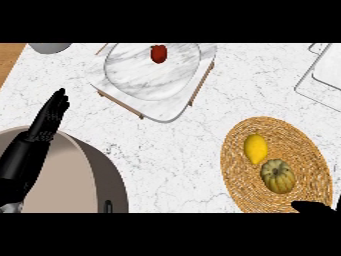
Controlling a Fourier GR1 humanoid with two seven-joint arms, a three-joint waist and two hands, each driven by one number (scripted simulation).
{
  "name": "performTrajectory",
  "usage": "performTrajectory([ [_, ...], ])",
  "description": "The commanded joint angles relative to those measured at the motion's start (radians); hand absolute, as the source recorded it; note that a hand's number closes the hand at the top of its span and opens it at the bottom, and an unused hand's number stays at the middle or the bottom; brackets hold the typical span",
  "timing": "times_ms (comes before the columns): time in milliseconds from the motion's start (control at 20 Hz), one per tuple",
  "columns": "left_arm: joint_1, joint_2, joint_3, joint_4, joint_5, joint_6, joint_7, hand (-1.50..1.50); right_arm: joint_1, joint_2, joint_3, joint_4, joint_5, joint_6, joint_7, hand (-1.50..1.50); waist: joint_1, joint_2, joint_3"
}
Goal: Pick the squash from the placemat and place it in the tiered shelf
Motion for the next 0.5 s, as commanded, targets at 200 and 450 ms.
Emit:
performTrajectory([
  [200,-0.019,-0.083,-0.083,0.119,0.002,0.046,0.048,0.00,-0.151,0.100,0.138,-0.057,0.173,0.321,0.337,-1.50,0.017,0.016,-0.044],
  [450,-0.046,-0.070,-0.069,0.150,0.039,0.045,0.051,0.00,-0.218,0.187,0.177,-0.062,0.273,0.418,0.404,-1.50,0.004,0.009,-0.041],
])
